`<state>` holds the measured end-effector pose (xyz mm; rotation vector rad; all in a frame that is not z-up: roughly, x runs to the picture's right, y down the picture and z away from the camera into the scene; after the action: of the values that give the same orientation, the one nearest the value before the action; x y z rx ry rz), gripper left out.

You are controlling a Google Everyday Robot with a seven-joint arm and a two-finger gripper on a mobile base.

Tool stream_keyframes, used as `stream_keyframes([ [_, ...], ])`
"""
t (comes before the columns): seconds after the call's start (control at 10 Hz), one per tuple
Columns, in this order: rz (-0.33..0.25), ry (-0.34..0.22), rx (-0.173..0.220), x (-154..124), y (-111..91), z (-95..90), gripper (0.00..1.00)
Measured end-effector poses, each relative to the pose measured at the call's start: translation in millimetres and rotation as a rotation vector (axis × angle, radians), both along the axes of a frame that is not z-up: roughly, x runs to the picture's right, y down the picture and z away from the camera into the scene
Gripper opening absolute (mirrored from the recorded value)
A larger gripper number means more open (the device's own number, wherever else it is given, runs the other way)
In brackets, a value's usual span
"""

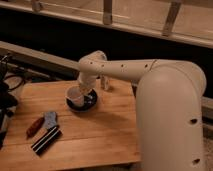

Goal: Place the ceramic cup in the ceramic bowl

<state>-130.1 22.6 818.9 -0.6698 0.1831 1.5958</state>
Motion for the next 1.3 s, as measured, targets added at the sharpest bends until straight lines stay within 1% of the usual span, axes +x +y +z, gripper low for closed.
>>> stream_keyframes([
  [0.2,-0.002,-0.002,0.001,-2.4,1.1,0.6,0.0],
  [0.3,-0.002,0.0,-0.001,-1.8,2.1,1.4,0.02],
  [0.4,-0.002,0.0,-0.001,-2.0,1.6,1.3,0.09],
  [0.6,-0.011,-0.004,-0.003,-6.7,6.9,5.2,0.28],
  [0.8,-0.014,-0.006,-0.004,-8.8,7.4,5.3,0.48],
  [0.9,-0.013,-0.005,-0.006,-8.1,7.7,5.6,0.55],
  [1.1,-0.018,-0.007,-0.006,-10.4,10.2,7.6,0.56],
  [1.2,-0.019,-0.008,-0.006,-10.9,10.9,8.4,0.54],
  [1.3,-0.019,-0.009,-0.007,-11.8,11.5,8.8,0.47],
])
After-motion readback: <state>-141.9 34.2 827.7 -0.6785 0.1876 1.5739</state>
